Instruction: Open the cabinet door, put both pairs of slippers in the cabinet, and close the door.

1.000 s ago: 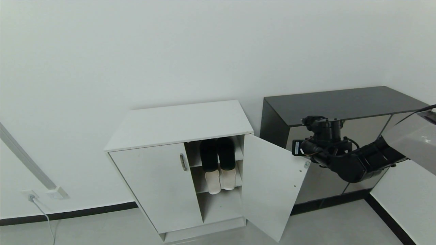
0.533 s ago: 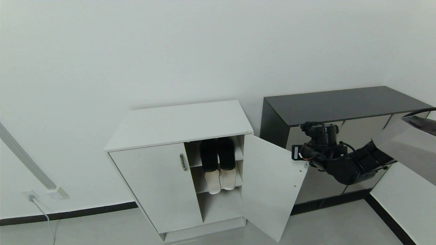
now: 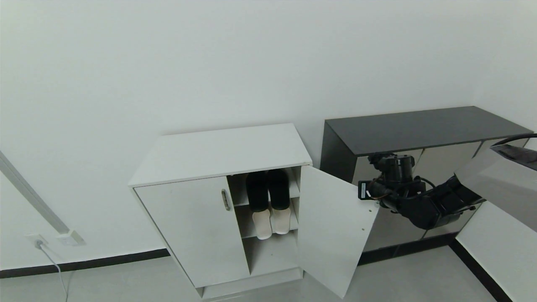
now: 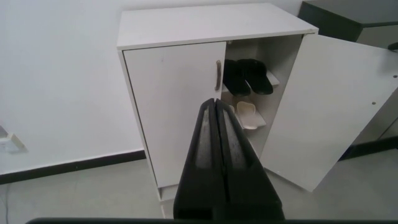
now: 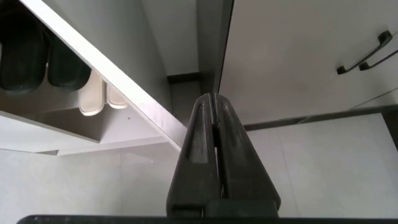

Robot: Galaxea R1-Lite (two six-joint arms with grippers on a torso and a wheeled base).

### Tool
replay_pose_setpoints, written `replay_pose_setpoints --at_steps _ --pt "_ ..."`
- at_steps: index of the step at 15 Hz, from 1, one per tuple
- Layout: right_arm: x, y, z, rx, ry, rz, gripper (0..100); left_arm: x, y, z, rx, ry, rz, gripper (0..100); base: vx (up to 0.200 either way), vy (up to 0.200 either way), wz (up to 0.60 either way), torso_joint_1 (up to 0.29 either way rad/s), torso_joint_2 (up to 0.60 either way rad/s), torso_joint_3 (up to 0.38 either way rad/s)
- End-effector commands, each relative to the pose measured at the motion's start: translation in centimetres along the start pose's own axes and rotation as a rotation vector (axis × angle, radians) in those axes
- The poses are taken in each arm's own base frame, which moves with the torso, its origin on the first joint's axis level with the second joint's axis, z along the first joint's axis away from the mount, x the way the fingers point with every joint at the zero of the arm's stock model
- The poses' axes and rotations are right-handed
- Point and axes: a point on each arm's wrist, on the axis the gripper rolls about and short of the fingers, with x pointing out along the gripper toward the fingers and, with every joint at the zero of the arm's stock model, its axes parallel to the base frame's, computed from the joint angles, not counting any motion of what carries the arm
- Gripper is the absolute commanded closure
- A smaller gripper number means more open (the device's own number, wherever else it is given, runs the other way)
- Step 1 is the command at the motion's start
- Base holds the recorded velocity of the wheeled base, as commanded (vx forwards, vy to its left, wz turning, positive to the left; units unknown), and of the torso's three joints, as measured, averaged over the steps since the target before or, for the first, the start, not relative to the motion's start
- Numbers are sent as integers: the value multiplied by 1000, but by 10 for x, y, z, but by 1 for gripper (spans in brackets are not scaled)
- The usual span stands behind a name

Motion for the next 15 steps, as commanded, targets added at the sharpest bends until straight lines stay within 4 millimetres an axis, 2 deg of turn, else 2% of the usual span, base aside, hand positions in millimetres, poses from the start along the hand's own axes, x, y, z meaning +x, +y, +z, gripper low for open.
replay_pose_setpoints --at_steps 1,5,11,13,15 --pt "-2 4 -2 -10 4 7 100 0 0 0 0 1 0 100 0 0 0 0 0 0" --pt "-20 22 -5 -42 19 52 100 0 0 0 0 1 0 100 0 0 0 0 0 0" --pt "-91 81 -5 -120 11 238 100 0 0 0 -5 1 2 100 0 0 0 0 0 0" --pt "-103 86 -4 -126 4 262 100 0 0 0 -5 1 2 100 0 0 0 0 0 0" --pt "-106 84 -4 -126 4 262 100 0 0 0 -5 1 2 100 0 0 0 0 0 0"
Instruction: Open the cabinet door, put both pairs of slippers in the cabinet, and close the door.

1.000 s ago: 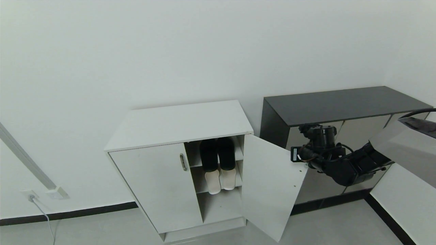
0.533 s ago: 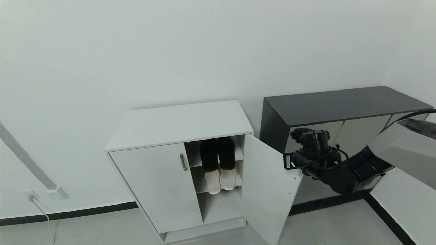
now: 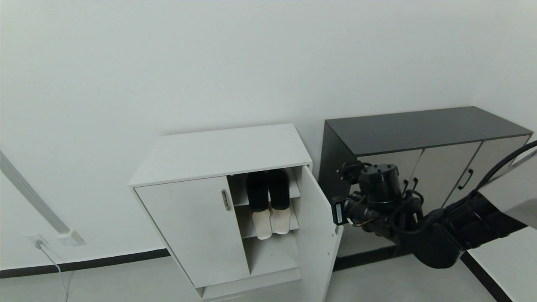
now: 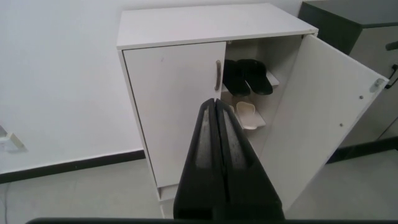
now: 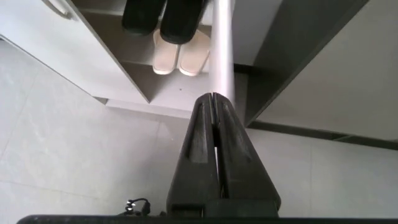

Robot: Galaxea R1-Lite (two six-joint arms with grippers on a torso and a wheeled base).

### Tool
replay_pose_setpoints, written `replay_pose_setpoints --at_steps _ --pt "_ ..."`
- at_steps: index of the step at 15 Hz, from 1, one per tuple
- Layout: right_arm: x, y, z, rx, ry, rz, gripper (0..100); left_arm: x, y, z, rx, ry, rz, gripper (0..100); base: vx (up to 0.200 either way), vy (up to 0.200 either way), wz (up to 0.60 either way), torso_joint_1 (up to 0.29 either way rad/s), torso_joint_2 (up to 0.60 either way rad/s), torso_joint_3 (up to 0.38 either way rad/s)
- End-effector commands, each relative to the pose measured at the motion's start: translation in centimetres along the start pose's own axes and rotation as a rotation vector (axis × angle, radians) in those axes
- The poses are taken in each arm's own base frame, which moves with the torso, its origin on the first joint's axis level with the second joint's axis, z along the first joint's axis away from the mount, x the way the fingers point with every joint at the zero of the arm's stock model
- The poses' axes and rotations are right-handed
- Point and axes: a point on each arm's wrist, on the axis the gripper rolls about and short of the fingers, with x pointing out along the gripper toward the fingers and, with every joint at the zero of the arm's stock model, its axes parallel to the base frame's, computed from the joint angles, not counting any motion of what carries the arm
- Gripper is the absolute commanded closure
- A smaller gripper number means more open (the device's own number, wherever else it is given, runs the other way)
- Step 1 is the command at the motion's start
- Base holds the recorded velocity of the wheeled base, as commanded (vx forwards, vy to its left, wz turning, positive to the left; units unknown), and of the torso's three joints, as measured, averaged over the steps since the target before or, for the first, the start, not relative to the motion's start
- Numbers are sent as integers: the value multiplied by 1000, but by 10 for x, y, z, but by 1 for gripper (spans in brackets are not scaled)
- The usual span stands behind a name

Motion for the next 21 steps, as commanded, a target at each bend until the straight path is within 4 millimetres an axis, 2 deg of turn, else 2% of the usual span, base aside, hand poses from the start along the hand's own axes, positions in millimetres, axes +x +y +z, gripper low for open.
replay_pose_setpoints --at_steps 1,4,6,10,12,14,16,21 --pt "-7 1 5 1 -15 6 100 0 0 0 -1 1 0 100 0 0 0 0 0 0" --pt "1 2 -6 -8 15 6 100 0 0 0 -1 1 0 100 0 0 0 0 0 0" --pt "6 10 -17 -22 49 20 100 0 0 0 -1 1 0 100 0 0 0 0 0 0" --pt "21 44 -45 -54 71 95 100 0 0 0 -1 1 0 100 0 0 0 0 0 0" --pt "17 62 -49 -46 69 146 100 0 0 0 -1 1 0 100 0 0 0 0 0 0" --pt "8 80 -49 -12 66 195 100 0 0 0 -1 0 0 100 0 0 0 0 0 0" --pt "-2 84 -39 -5 32 215 100 0 0 0 -1 1 0 100 0 0 0 0 0 0" --pt "-23 66 -17 -12 -38 200 100 0 0 0 -1 1 -1 100 0 0 0 0 0 0"
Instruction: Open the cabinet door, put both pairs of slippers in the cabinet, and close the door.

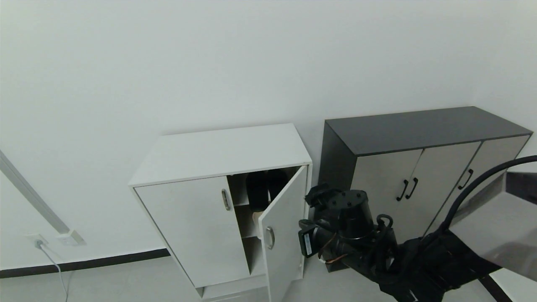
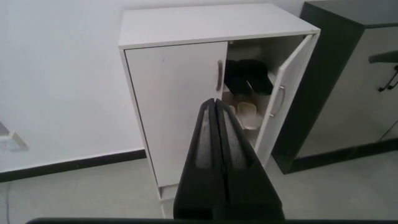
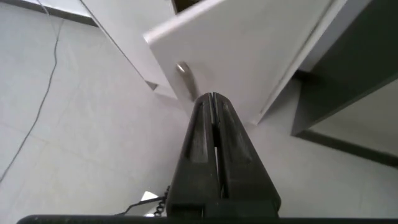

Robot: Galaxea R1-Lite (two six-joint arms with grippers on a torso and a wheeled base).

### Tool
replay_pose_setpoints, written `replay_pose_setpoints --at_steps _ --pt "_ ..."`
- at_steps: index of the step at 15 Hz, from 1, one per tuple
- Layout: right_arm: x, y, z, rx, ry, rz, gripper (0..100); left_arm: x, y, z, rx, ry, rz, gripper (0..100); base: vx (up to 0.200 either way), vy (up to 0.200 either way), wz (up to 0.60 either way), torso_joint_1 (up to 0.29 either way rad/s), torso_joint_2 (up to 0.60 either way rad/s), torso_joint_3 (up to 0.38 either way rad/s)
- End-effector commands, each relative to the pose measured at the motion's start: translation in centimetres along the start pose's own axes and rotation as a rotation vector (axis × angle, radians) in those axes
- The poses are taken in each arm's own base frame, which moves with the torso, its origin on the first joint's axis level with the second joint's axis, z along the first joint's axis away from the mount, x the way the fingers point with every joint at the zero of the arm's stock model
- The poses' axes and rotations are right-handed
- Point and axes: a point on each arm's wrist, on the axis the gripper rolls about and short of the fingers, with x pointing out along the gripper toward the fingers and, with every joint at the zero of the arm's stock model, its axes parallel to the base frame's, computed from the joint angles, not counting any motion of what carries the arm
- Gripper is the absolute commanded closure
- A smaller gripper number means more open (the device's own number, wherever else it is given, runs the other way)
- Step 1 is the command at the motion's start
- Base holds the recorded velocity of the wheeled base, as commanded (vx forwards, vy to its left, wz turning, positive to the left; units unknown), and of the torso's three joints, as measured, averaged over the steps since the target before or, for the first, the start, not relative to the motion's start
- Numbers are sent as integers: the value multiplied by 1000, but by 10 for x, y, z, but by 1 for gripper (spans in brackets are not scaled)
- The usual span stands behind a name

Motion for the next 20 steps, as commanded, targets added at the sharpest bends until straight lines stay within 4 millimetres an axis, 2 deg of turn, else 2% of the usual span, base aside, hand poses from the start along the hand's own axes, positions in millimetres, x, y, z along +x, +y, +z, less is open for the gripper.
replay_pose_setpoints --at_steps 1,3,10,14,19,20 --pt "-10 -4 12 7 -42 -4 100 0 0 0 0 1 2 100 0 0 0 0 0 0" --pt "-10 -3 10 3 -39 -3 100 0 0 0 -2 -1 8 100 0 0 0 0 0 0" --pt "-14 -4 1 -20 -13 46 100 0 0 0 -2 1 8 100 0 0 600 1 5 4" --pt "-12 -12 -12 -65 -4 36 100 0 0 0 0 -1 8 100 0 0 0 0 0 0" --pt "-10 -18 -39 -129 64 22 100 0 0 0 0 1 8 100 0 0 0 0 0 0" --pt "-8 -19 -44 -135 67 19 100 0 0 0 0 1 8 100 200 0 0 7 7 2"
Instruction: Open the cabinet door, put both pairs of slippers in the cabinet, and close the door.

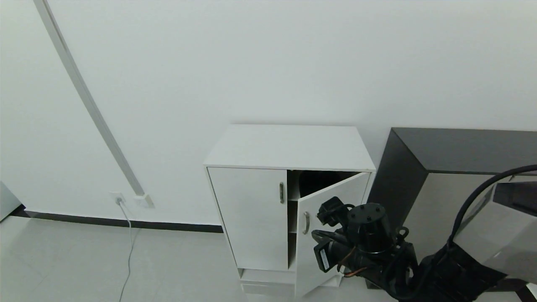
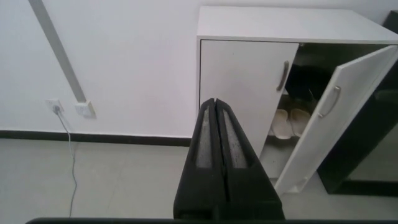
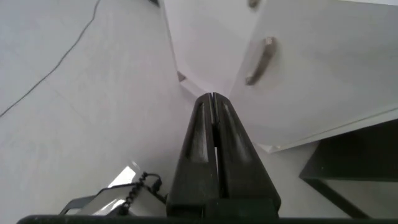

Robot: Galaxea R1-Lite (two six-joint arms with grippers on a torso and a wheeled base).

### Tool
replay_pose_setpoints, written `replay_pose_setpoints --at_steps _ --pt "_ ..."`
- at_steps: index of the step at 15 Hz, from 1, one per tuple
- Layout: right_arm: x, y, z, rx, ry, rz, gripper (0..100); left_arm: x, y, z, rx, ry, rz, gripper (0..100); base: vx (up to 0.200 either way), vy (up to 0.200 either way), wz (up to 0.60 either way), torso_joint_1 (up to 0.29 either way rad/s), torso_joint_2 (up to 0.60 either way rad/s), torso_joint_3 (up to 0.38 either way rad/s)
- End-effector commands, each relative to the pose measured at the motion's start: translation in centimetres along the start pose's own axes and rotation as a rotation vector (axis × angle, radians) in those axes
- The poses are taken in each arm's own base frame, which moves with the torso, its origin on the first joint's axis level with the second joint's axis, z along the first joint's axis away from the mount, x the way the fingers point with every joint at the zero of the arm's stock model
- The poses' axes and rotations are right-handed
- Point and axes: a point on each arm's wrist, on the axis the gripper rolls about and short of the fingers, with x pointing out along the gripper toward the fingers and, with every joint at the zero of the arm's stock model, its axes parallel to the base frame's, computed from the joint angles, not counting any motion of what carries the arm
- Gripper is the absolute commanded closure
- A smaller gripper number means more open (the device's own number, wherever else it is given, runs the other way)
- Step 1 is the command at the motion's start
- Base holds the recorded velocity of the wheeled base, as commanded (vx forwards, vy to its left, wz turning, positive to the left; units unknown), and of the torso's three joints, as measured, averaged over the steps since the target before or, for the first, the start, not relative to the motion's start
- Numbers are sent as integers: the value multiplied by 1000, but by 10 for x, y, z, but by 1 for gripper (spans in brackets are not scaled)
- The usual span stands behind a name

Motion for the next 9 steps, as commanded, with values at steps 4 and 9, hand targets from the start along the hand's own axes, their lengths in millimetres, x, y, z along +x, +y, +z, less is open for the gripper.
replay_pose_setpoints --at_steps 4,9 --pt "5 -4 -26 -37 80 -9 100 0 0 0 0 1 0 100 200 0 0 0 2 2" --pt "15 -7 -26 -29 61 -21 100 0 0 0 0 0 0 100 120 0 0 4 3 2"
